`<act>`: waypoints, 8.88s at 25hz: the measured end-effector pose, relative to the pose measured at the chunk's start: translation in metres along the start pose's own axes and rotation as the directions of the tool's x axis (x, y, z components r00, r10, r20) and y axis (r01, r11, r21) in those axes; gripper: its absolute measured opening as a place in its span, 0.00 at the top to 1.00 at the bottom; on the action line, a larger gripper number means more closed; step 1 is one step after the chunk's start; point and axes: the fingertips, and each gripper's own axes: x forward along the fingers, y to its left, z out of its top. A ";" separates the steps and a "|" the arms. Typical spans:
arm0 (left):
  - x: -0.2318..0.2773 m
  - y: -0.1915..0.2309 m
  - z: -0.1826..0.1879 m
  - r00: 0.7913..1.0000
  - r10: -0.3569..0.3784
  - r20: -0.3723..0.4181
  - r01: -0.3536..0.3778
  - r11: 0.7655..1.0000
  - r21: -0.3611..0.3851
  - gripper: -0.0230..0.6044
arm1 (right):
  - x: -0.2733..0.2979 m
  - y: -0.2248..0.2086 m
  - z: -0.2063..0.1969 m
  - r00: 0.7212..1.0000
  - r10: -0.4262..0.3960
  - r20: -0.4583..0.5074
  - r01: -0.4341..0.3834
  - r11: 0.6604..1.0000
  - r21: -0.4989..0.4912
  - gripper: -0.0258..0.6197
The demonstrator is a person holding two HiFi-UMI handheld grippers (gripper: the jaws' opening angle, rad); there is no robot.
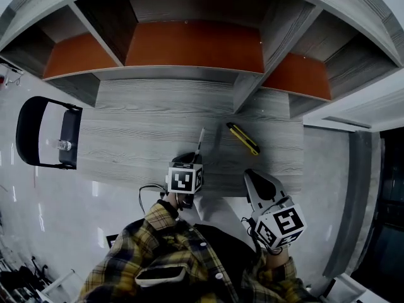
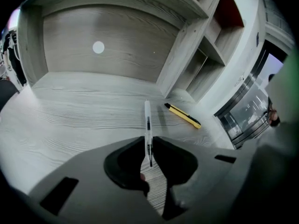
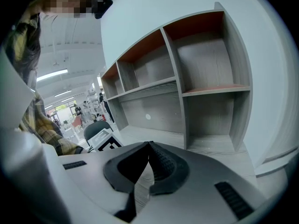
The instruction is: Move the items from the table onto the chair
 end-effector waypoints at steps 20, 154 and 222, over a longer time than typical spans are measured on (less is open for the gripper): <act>-0.191 0.222 -0.025 0.929 0.259 0.265 -0.149 0.916 -0.374 0.87 | 0.133 0.180 0.025 0.938 0.324 -0.124 -0.341 0.926 -0.162 0.93; -0.252 0.069 0.145 0.837 -0.297 0.460 0.178 0.942 0.285 0.96 | 0.104 0.119 0.079 0.993 -0.018 0.113 0.021 0.999 -0.033 0.93; -0.240 0.086 0.022 0.928 0.030 0.372 -0.013 0.999 -0.049 0.96 | 0.139 -0.039 -0.134 0.913 0.121 -0.389 -0.053 0.982 0.182 0.76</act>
